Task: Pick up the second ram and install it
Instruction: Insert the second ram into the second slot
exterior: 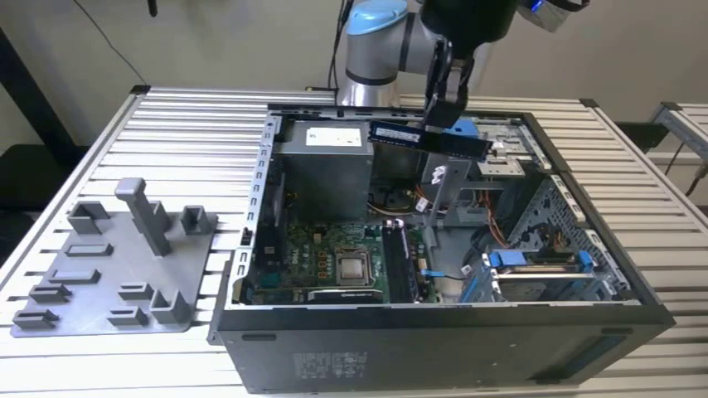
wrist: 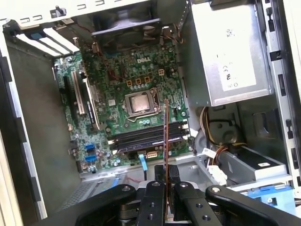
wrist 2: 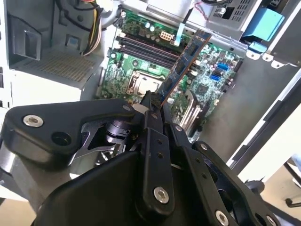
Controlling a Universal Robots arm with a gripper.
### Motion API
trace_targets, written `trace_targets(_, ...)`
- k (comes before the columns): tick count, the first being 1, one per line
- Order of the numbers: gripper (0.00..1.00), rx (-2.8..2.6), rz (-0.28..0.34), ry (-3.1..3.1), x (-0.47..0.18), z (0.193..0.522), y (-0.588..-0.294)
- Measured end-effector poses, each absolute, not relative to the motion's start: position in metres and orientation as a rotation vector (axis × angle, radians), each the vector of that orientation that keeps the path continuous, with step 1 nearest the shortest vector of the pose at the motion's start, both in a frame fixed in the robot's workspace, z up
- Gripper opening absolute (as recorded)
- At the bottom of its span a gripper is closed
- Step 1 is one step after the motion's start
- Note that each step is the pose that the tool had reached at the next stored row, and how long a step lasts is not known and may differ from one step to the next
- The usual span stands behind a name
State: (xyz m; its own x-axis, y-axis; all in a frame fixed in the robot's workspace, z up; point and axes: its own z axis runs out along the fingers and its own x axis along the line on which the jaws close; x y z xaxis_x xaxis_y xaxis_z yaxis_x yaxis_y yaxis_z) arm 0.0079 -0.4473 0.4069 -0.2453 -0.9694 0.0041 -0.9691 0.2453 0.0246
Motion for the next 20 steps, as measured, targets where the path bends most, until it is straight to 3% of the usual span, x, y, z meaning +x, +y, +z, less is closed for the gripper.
trace_targets(20, 0.15, 1.719, -0.028, -2.609, 0.0095, 0.4059, -0.4475)
